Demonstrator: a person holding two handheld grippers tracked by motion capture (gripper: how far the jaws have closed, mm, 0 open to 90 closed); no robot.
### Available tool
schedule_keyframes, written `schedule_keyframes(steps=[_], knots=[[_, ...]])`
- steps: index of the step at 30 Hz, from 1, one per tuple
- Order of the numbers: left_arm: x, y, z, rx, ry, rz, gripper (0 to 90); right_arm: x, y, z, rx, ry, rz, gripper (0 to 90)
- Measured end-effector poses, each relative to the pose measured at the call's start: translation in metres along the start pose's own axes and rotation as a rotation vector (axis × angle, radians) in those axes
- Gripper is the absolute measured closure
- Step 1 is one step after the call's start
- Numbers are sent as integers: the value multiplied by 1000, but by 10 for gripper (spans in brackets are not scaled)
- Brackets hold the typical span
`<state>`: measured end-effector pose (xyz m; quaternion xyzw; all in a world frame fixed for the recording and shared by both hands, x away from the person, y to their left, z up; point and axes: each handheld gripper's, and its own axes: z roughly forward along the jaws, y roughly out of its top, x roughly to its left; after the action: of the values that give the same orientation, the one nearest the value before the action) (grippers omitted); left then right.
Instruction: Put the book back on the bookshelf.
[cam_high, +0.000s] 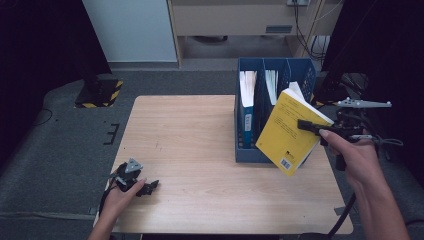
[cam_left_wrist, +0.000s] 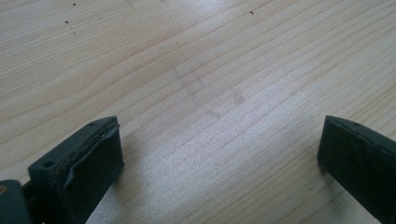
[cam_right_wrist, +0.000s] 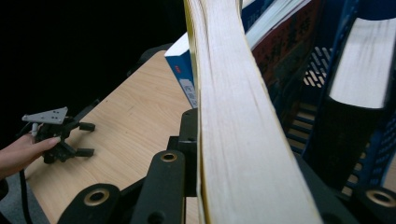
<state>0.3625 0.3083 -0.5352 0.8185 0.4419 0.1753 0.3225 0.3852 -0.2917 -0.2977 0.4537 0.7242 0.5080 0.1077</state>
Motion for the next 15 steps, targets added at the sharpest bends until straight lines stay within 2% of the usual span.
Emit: schedule_keyframes(steps=[7, 15], knots=[[0, 0, 0, 0, 0, 0, 0, -9, 0, -9, 2, -35, 17, 752], [0, 0, 0, -1, 0, -1, 0, -17, 2, -10, 7, -76, 30, 751]])
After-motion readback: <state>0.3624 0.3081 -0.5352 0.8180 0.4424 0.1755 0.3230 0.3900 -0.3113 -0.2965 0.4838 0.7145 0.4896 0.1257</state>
